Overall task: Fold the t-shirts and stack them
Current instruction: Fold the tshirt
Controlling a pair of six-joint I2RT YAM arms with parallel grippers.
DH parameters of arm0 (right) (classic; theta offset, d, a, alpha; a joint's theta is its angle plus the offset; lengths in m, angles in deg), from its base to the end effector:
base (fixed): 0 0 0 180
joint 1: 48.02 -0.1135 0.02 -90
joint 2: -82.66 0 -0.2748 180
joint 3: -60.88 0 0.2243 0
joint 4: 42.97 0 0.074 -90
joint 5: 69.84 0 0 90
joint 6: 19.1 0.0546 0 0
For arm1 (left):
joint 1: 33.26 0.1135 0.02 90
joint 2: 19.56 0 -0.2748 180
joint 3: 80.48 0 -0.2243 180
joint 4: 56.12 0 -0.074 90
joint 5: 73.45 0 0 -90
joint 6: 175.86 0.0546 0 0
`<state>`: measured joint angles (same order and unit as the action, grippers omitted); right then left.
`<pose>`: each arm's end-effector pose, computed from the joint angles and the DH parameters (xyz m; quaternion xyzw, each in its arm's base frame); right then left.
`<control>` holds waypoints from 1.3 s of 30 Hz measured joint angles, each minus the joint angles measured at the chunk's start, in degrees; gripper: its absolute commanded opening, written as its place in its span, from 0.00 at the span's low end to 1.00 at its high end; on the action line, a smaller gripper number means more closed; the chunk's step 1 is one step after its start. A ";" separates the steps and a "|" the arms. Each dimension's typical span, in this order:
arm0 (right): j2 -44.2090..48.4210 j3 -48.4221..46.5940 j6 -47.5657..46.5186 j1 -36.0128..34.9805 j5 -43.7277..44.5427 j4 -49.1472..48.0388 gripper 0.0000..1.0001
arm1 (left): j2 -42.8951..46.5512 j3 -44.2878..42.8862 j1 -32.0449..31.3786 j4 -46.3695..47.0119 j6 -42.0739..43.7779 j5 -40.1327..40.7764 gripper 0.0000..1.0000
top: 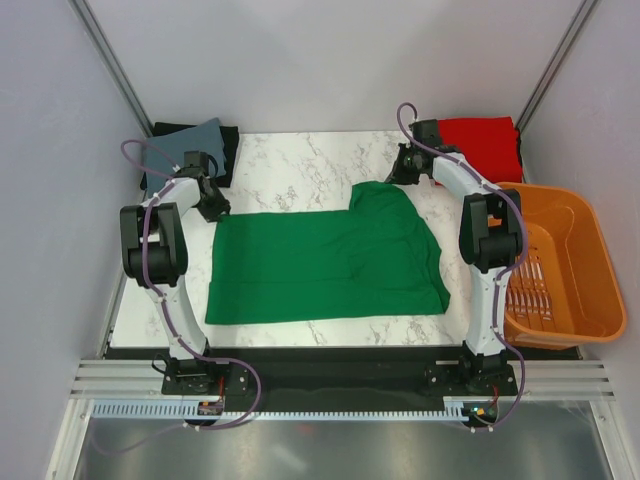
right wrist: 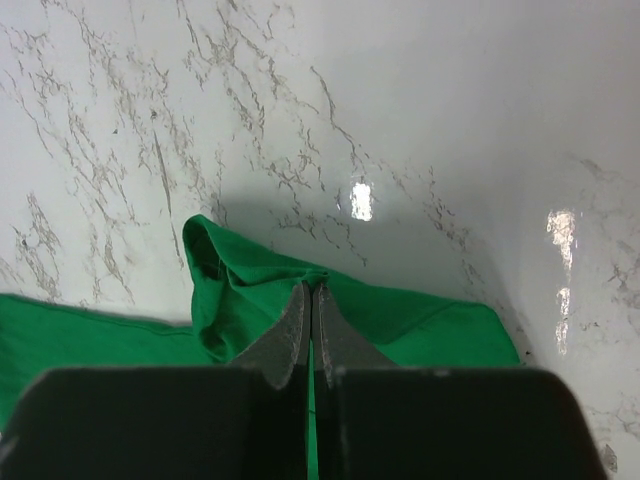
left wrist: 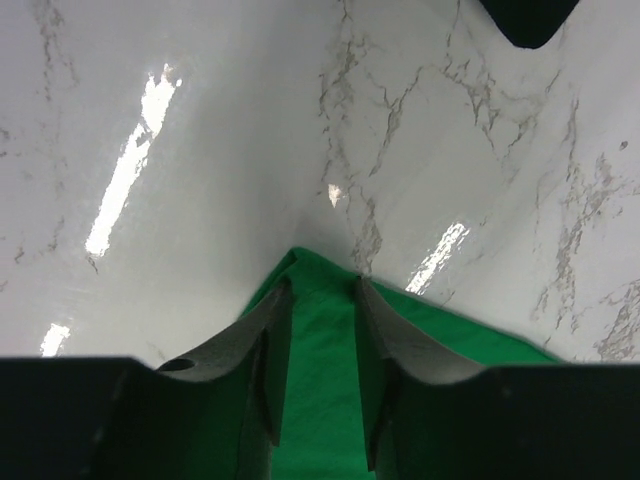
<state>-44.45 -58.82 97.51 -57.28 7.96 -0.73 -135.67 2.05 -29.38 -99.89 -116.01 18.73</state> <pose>0.4824 0.0903 0.2067 0.1045 0.9282 0.2005 0.2956 0.4119 0.0300 0.1746 -0.2885 0.9272 -0.0362 0.2364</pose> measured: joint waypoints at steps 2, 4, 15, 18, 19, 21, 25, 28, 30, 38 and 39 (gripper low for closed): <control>0.24 0.35 -0.02 0.00 0.00 -0.04 0.00 | -0.11 0.00 0.00 0.11 -0.02 0.39 0.30; 0.63 0.74 -0.02 0.00 0.00 0.07 0.00 | -0.13 0.00 0.00 0.11 -0.07 0.66 0.27; 10.73 7.45 -0.07 0.00 -0.81 0.07 0.00 | 0.02 -0.04 0.00 -0.85 -0.24 0.55 0.02; 15.45 10.23 -0.26 0.00 -1.09 0.02 0.00 | 0.87 -0.04 -0.11 -2.47 -0.24 0.50 0.02; 17.31 11.63 -0.48 0.00 -1.16 -0.17 0.00 | 1.44 0.04 -0.13 -2.99 -0.24 0.50 0.02; 21.31 14.73 -0.98 0.00 -1.25 -0.26 0.00 | 3.69 0.66 -0.22 -3.74 -0.24 0.55 0.02; 28.57 21.27 -1.70 0.00 -1.27 -0.24 0.00 | 10.32 3.39 -0.39 -4.55 -0.22 0.59 0.02; 33.92 26.75 -2.05 0.00 -1.27 0.04 0.00 | 15.63 6.69 -0.52 -4.61 -0.22 0.59 0.02; 37.77 30.64 -2.05 0.00 -1.27 0.39 0.00 | 18.12 9.09 -0.52 -4.83 -0.22 0.61 0.02; 53.88 42.45 -1.99 0.00 -1.55 2.49 0.00 | 25.77 18.75 -0.52 -5.77 -0.17 0.79 0.02; 56.15 43.69 -1.99 0.00 -1.55 2.95 0.00 | 26.93 19.82 -0.52 -5.95 -0.17 0.79 0.02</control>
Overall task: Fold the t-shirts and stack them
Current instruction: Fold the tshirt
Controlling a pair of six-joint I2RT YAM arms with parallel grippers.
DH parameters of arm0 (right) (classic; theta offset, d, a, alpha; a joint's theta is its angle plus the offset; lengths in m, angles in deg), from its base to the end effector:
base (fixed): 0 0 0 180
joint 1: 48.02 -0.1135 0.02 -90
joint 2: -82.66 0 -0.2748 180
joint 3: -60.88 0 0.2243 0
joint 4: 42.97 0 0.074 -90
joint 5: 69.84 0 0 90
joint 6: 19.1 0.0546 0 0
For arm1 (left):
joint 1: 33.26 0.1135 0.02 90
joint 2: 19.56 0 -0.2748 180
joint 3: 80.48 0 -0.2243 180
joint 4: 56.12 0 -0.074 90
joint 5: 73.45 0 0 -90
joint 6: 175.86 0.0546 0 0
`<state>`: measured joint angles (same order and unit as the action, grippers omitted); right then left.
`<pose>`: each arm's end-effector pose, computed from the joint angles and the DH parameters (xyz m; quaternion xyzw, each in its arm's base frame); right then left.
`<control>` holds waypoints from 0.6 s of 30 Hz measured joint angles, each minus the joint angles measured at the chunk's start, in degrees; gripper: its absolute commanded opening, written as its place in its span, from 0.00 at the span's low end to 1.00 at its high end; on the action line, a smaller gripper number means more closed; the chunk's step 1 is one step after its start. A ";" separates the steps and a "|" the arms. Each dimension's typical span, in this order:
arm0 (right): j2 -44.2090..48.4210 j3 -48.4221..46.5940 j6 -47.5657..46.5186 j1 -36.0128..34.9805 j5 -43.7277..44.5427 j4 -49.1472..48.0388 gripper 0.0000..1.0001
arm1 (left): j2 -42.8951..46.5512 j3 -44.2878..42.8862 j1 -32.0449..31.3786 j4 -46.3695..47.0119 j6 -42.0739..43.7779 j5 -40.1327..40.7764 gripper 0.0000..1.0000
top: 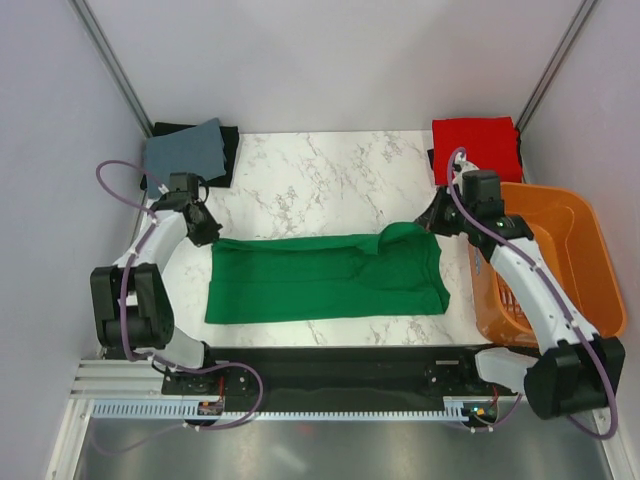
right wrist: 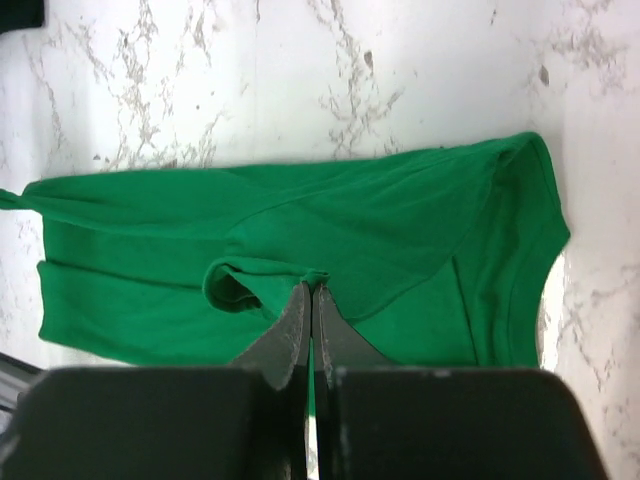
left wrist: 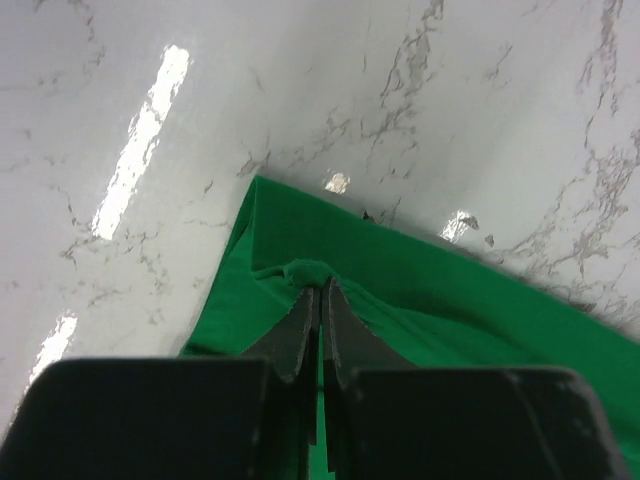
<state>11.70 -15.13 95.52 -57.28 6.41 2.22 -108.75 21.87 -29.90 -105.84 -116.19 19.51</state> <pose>0.2455 0.0532 0.3111 0.0703 0.8990 0.2258 0.3687 0.2970 0.0203 0.2307 -0.2868 0.9250 -0.0335 0.2471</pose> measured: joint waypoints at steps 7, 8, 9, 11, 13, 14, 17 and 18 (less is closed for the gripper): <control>17.00 13.14 0.83 -0.02 -0.15 3.19 0.16 | 11.23 8.07 0.00 -0.22 0.04 0.61 0.34; 19.15 15.13 1.33 -0.02 -0.07 4.09 0.27 | 12.90 9.33 0.00 -0.50 0.09 1.07 0.49; 20.79 16.65 1.97 -0.02 0.11 5.07 0.49 | 14.29 10.43 0.00 -0.85 0.09 1.44 0.63; 23.41 19.45 2.91 -0.02 0.57 6.40 0.60 | 16.94 12.61 0.00 -2.29 -0.46 1.70 0.84; 25.49 21.14 4.31 -0.02 1.03 8.39 0.66 | 19.32 14.51 0.00 -3.32 -1.29 2.01 0.88; 26.16 21.42 4.92 -0.02 1.18 9.14 0.67 | 20.57 15.37 0.00 -4.04 -1.60 2.08 0.88; 26.91 21.42 6.54 -0.02 1.46 9.44 0.67 | 22.82 16.13 0.00 -5.51 -2.01 2.05 0.85; 26.80 21.35 6.99 -0.02 1.51 9.40 0.67 | 23.21 16.11 0.00 -5.55 -2.01 1.99 0.83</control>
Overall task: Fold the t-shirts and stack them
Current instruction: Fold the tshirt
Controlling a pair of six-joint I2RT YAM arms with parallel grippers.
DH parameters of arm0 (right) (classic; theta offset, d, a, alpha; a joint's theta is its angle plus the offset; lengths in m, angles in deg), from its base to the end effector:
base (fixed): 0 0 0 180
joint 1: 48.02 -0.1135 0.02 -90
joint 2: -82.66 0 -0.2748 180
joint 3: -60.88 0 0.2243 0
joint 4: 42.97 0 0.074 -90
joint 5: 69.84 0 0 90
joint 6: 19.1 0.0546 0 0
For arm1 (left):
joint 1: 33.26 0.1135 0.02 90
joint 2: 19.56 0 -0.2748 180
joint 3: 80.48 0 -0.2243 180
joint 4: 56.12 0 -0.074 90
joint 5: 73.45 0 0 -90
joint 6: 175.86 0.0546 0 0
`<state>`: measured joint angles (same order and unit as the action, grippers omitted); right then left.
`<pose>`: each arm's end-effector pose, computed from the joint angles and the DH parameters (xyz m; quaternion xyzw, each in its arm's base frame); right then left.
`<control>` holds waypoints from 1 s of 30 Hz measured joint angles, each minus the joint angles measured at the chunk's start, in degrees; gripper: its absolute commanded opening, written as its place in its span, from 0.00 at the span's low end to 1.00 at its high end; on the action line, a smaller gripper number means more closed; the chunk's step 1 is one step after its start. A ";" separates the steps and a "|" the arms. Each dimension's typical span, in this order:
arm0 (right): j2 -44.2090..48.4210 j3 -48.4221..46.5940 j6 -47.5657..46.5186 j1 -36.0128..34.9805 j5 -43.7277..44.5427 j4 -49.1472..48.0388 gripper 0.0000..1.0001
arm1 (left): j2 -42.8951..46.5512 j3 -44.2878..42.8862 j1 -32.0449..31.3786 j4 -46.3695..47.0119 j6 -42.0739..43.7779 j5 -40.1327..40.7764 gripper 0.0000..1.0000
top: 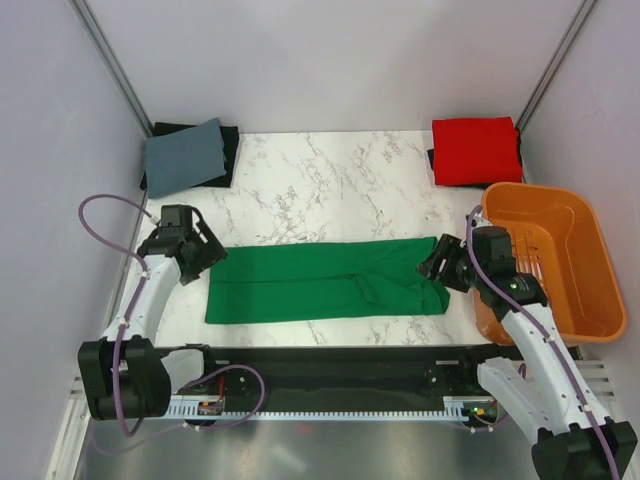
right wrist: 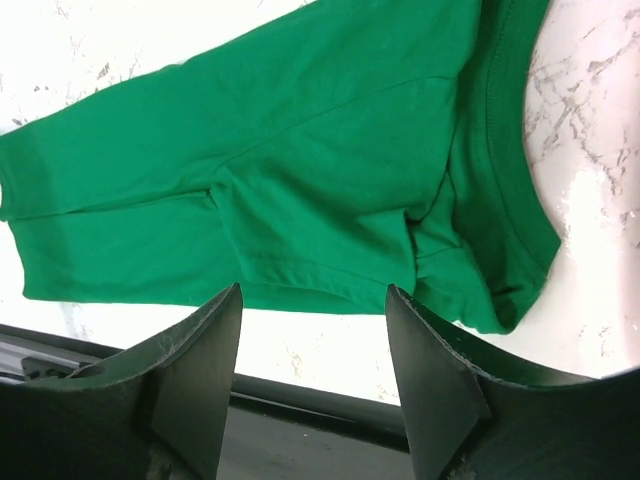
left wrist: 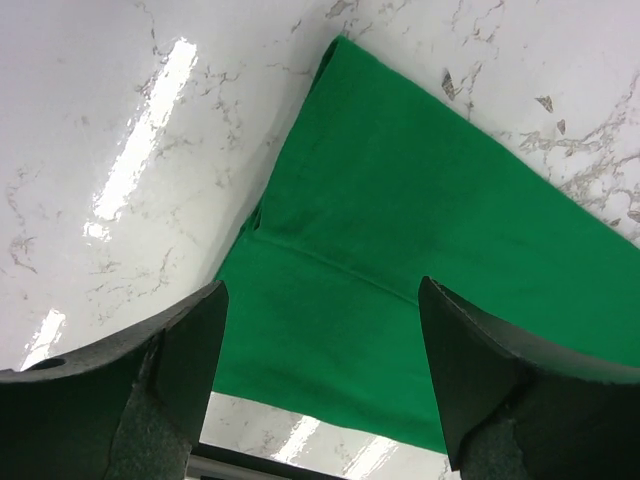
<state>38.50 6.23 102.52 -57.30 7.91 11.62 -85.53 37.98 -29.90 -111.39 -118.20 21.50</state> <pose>0.1312 0.0332 0.2572 0.1366 0.9063 0.2275 0.3289 0.1959 0.0162 0.2363 -0.3063 0.9145 -0.0250 0.2632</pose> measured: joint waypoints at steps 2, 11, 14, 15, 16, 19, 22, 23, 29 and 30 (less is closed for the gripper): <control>-1.18 -0.22 0.85 -0.04 -0.31 -0.37 0.66 | 0.07 -0.22 -0.02 -0.13 0.00 -0.50 0.81; -22.40 -3.72 8.09 -11.47 0.48 -7.67 0.71 | -9.03 -6.93 -12.94 0.61 0.33 -1.11 0.77; -31.43 -4.46 10.73 -12.44 0.76 -10.12 0.71 | -17.51 -10.67 -16.46 1.27 1.46 -3.69 0.76; -34.14 -4.55 11.50 -12.39 1.18 -10.45 0.71 | -20.76 -11.65 -17.20 1.36 2.01 -4.57 0.75; -36.15 -4.57 12.00 -12.37 1.68 -10.86 0.71 | -23.30 -12.28 -17.53 1.36 2.36 -5.51 0.75; -42.40 -6.58 13.40 -12.24 2.47 -10.40 0.70 | -29.07 -12.52 -17.75 0.76 3.41 -7.15 0.74; -47.80 -11.76 13.62 -11.96 3.02 -10.40 0.70 | -31.06 -12.41 -17.73 0.26 3.93 -8.07 0.73; -50.31 -14.47 13.55 -11.74 2.86 -10.21 0.70 | -30.99 -12.35 -17.73 0.24 3.98 -8.35 0.73; -64.92 -31.76 11.96 -8.59 0.52 -9.68 0.68 | -28.11 -8.59 -18.67 1.40 3.61 -9.97 0.71; -67.01 -34.73 11.58 -8.20 0.17 -9.44 0.67 | -26.69 -6.95 -19.15 1.97 2.97 -10.56 0.70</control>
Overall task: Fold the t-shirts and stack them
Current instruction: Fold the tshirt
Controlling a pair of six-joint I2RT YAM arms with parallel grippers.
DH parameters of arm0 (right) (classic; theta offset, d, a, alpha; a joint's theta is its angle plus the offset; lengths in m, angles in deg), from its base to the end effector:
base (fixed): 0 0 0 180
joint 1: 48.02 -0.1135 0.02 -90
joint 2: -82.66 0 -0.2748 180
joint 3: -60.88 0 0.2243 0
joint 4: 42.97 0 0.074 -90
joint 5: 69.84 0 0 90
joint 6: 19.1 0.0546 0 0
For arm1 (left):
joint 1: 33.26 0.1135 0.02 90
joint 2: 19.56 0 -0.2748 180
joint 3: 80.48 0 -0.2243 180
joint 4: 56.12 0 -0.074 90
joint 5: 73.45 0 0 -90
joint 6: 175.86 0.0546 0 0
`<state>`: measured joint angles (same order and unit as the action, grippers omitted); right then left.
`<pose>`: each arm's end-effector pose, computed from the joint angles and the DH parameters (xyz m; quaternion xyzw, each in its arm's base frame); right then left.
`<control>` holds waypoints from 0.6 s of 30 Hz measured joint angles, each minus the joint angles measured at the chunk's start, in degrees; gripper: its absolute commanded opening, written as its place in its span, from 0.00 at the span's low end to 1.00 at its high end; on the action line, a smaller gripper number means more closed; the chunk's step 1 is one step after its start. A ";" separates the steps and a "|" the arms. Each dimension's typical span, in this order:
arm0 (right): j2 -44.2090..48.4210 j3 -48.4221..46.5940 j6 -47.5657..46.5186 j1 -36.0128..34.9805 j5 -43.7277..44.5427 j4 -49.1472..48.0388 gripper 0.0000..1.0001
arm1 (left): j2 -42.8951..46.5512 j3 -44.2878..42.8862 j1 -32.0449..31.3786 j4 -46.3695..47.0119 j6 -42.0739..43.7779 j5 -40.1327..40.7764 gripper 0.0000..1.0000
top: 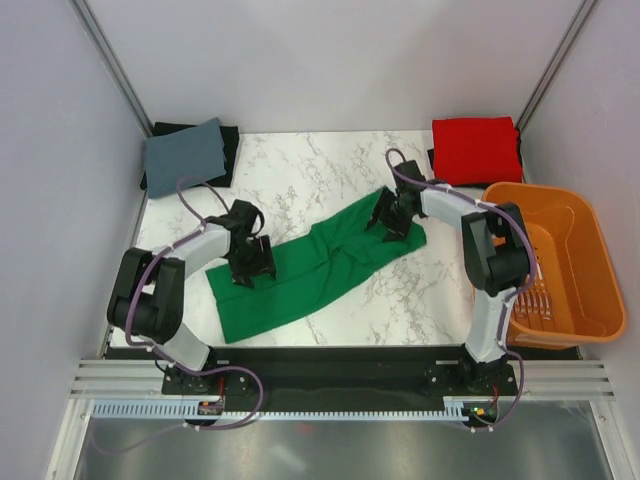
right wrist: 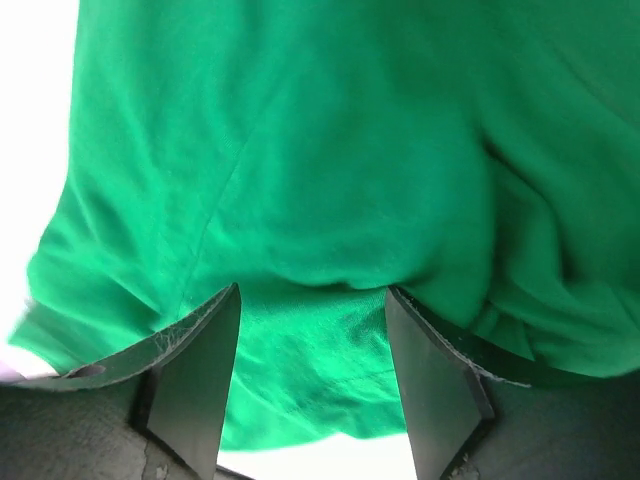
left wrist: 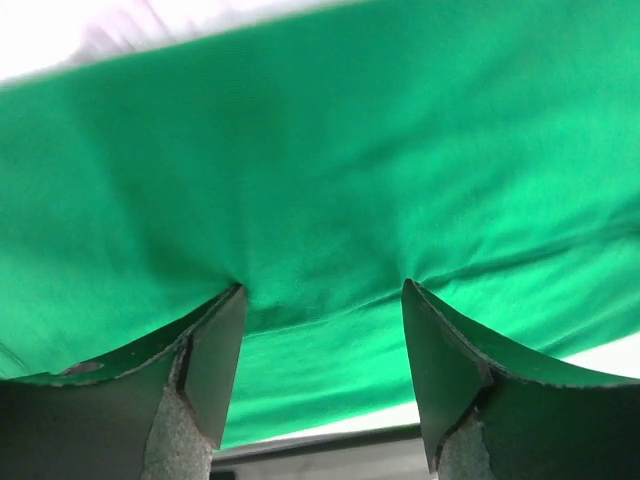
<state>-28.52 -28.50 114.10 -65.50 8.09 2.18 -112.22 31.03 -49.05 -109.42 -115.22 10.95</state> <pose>0.3566 0.1243 0.1692 0.1964 0.9546 0.1893 0.1194 0.2538 -0.0773 0.1709 -0.1120 0.9865 -0.0867 0.0820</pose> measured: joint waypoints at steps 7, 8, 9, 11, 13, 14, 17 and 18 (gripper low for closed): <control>-23.61 -35.26 -3.87 0.85 -3.13 2.21 0.66 | 6.84 8.41 -13.40 6.19 -11.82 -5.46 0.70; -26.21 -39.47 -4.11 0.83 -3.96 1.81 0.66 | 6.75 8.70 -15.39 7.34 -13.73 -6.54 0.70; -29.66 -45.11 -4.37 0.81 -4.96 2.43 0.66 | 6.38 8.79 -17.55 8.76 -15.91 -7.37 0.70; -36.00 -54.75 -4.42 0.66 -7.39 2.01 0.66 | 4.94 8.31 -21.51 11.89 -19.89 -9.42 0.70; -39.95 -60.39 -4.17 0.44 -9.60 0.74 0.66 | 2.73 6.45 -24.63 13.53 -22.38 -10.16 0.70; -41.22 -61.96 -3.93 0.44 -10.62 -0.35 0.66 | 1.62 5.18 -25.86 14.10 -23.02 -10.36 0.70; -43.04 -63.21 -3.23 0.33 -12.96 -4.42 0.67 | -0.55 1.66 -28.52 14.27 -24.22 -11.15 0.69; -43.30 -63.23 -3.04 0.28 -13.53 -5.49 0.67 | -0.59 0.76 -28.98 14.08 -24.37 -11.30 0.69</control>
<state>-71.81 -91.74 111.06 -65.21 -5.44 -3.31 -112.81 31.80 -78.03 -95.35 -139.60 -0.35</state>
